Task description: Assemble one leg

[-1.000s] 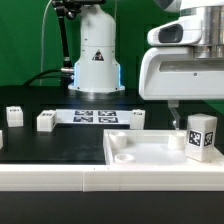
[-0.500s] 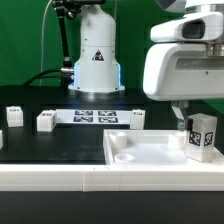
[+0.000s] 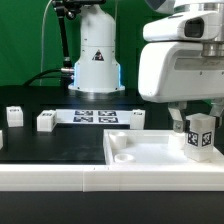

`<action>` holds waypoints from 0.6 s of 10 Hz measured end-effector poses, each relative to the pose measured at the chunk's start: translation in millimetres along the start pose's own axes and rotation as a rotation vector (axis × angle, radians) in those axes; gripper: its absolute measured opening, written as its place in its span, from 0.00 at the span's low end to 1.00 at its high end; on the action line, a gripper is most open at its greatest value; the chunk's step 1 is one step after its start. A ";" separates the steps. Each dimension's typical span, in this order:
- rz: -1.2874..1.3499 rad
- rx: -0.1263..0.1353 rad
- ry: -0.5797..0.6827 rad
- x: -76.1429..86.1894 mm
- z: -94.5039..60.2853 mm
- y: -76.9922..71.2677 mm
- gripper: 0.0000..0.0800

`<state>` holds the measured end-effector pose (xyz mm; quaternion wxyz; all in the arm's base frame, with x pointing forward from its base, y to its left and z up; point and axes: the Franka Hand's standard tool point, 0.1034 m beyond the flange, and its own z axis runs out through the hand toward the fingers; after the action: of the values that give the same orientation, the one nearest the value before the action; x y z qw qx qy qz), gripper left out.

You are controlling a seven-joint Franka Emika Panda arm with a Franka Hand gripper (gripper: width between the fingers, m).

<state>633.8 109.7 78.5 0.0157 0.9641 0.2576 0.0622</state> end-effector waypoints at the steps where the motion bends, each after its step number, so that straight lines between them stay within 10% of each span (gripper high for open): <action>1: 0.000 0.000 0.000 -0.1 0.1 0.0 0.50; 6: 0.140 0.013 0.003 -0.8 0.8 0.2 0.37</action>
Offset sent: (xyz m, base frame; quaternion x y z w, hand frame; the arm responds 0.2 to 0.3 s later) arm 0.0000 0.0000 0.0000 0.0000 0.0000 0.0000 1.0000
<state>633.3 109.2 77.6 0.0049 0.9798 0.1898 0.0629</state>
